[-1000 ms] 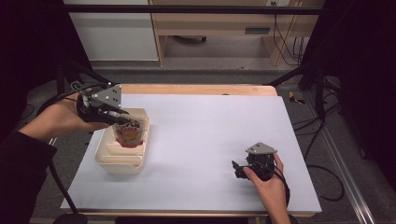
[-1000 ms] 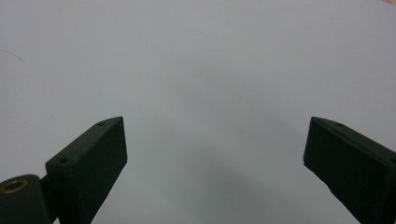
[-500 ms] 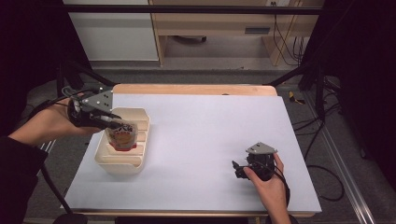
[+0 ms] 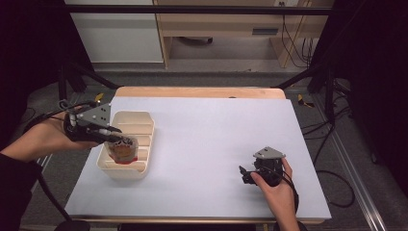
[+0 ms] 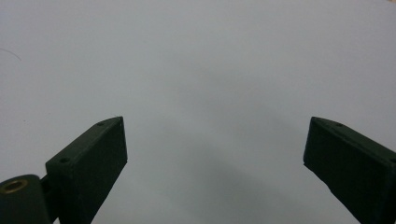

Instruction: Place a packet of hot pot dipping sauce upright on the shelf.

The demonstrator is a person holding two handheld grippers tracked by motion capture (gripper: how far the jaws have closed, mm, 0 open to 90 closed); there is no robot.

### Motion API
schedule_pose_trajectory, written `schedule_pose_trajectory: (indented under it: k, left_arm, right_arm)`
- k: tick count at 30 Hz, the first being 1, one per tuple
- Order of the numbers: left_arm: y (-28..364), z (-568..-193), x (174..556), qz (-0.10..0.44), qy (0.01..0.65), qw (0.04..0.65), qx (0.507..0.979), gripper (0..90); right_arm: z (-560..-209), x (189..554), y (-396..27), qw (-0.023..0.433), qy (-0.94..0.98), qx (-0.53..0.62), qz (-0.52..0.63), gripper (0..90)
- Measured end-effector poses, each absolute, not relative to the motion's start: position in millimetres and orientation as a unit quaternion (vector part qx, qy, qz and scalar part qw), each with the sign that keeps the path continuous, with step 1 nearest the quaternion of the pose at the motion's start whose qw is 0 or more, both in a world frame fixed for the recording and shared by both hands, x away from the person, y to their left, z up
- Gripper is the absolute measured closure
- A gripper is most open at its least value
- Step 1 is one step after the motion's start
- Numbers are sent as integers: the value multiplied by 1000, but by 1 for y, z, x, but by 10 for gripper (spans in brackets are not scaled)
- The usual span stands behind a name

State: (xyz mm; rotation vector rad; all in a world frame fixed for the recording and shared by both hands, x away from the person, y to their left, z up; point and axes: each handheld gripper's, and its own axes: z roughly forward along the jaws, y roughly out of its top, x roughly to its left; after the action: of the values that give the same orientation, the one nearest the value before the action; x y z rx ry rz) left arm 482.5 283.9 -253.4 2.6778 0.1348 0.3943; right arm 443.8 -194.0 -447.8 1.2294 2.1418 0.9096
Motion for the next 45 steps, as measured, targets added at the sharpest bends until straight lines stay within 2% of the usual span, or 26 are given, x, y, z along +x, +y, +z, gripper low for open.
schedule_pose_trajectory:
  k: [13, 45]
  left_arm:
    - [286, -253, 472, 142, 44, 212, 966, 759]
    - [297, -299, 471, 110, 64, 218, 968, 759]
  right_arm:
    - [-448, 444, -194, 254, 790, 448, 332, 65]
    - [-449, 444, -191, 251, 793, 448, 328, 66]
